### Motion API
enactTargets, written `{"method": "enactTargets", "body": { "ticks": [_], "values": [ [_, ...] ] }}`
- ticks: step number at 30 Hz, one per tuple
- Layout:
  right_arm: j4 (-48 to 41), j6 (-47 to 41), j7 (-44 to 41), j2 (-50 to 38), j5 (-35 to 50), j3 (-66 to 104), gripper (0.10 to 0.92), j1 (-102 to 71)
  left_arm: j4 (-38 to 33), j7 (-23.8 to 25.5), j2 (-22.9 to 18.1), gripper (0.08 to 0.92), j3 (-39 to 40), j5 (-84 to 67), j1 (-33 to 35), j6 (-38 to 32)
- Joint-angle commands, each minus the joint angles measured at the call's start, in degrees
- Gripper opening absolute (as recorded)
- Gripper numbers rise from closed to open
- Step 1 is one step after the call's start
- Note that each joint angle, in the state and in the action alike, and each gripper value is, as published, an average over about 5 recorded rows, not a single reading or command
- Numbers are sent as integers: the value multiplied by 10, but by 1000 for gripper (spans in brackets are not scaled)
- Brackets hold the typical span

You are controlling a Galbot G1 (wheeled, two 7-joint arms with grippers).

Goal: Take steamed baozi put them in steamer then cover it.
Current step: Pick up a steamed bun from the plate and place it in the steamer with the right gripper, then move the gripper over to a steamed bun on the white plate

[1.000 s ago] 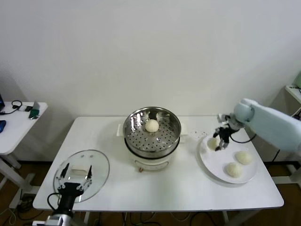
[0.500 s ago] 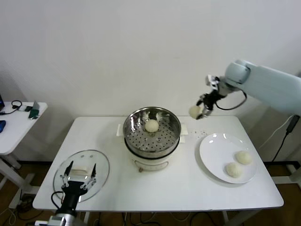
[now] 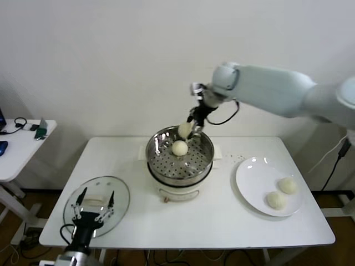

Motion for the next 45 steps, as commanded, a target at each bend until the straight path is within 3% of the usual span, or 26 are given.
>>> {"method": "enactTargets", "body": {
  "ticks": [1,23,32,40,45],
  "values": [
    [-15,-8,21,80,12,-18,712,-46,-4,0,8,823,-5,-7,8,-3],
    [-34,-3,35,79,-40,-16,723,-104,7,0,1,823,-1,-10,-2,0],
    [-24,-12,24,65,-39,-2,819,-83,7,0,1,823,1,-8,-6,3],
    [41,1,-27,-16,-53,-15,823,11,7,0,2,823,0,-7,-6,3],
    [110,10,-38,-119,-69,-35,823,74,0,-1,-1,823,-4,-13,-12,15]
  ]
}}
